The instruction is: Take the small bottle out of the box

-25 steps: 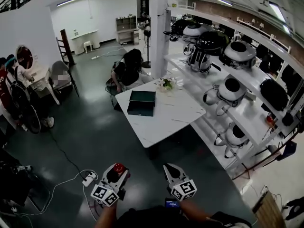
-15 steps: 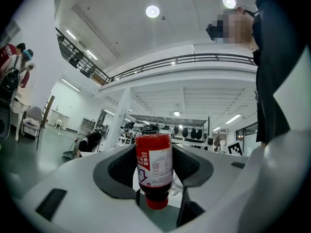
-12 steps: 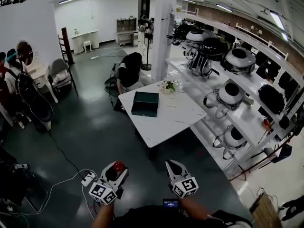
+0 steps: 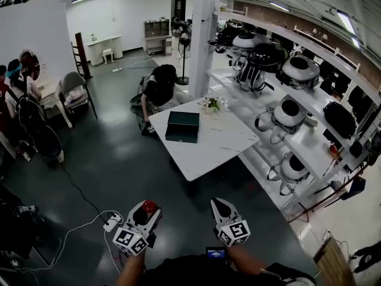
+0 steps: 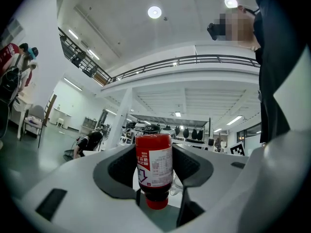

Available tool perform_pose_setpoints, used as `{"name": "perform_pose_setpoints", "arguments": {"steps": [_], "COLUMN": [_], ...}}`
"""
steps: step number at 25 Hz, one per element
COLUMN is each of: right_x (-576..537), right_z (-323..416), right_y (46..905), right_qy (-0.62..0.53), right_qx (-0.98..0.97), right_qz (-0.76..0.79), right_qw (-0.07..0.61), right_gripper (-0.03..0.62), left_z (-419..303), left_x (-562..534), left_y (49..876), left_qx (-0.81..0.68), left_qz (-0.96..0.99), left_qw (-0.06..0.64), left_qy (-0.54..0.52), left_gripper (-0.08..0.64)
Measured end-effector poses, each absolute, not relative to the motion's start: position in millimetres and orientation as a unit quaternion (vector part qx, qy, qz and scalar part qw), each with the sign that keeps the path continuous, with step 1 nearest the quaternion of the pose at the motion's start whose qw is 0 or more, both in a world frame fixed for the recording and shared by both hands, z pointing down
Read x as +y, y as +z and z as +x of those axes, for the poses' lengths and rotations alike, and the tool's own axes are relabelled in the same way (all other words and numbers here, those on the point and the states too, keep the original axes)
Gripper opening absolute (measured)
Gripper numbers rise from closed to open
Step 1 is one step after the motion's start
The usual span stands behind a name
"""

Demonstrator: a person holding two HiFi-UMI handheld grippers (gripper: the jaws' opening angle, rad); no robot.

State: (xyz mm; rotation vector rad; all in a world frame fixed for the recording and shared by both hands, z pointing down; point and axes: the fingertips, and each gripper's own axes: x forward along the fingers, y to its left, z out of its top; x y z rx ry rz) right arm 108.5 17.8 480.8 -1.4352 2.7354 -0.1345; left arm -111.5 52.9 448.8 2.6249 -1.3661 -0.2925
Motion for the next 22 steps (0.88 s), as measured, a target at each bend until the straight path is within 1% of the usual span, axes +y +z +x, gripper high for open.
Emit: {"name": "perform_pose_setpoints", "arguments": {"steps": [22], "right_x": [13.8], "right_z": [126.9], "right_y": [482.0], "right_qy": [-0.054], "right_qx": [0.886], "right_qz": [-0.459], "right_qw": [0.034], "right_gripper": [0.037], "left_z": [-94.3], "left_x": [55.0], "left_y": [452.8], "left_qx": [-0.449], "left_qz": [0.878], "left_qw": [0.109], "left_qy": [-0.123], "left_gripper": [0.232]}}
